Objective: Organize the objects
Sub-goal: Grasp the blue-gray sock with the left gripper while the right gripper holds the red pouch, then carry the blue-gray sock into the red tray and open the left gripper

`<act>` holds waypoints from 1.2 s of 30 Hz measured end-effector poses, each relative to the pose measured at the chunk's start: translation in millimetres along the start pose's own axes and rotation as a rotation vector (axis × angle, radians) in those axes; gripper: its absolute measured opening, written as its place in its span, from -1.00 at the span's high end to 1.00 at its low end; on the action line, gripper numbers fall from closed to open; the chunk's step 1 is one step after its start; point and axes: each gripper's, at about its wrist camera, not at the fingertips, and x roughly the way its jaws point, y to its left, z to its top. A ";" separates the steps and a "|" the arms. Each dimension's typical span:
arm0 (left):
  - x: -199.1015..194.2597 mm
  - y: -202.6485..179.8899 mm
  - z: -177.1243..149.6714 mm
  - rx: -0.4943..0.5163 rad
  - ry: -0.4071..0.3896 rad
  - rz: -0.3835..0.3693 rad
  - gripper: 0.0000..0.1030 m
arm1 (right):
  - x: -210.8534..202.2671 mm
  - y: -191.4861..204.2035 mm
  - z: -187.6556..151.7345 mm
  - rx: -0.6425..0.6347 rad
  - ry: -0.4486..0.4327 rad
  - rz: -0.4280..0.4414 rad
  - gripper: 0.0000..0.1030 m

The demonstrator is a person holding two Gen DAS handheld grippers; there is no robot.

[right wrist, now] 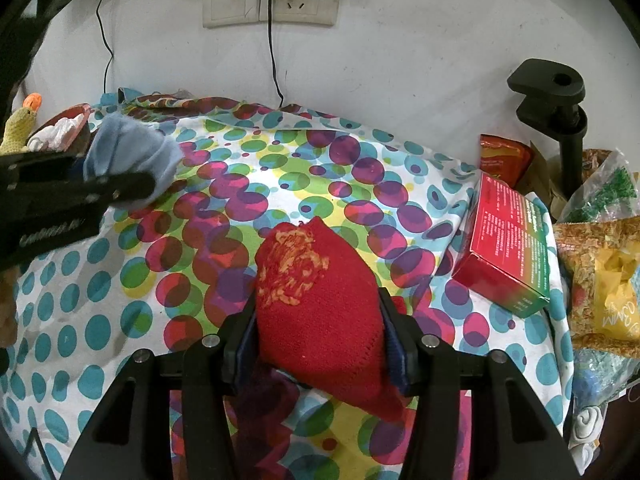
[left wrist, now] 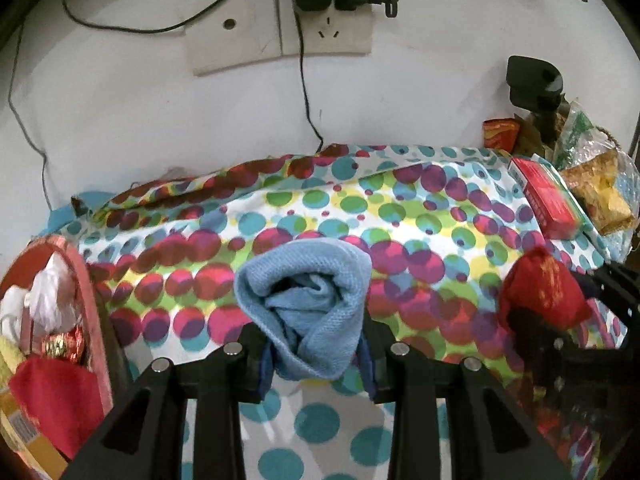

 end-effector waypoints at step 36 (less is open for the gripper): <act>-56.2 28.9 -72.5 -0.081 0.010 -0.021 0.34 | 1.1 -0.1 1.0 -0.005 0.001 -0.001 -0.02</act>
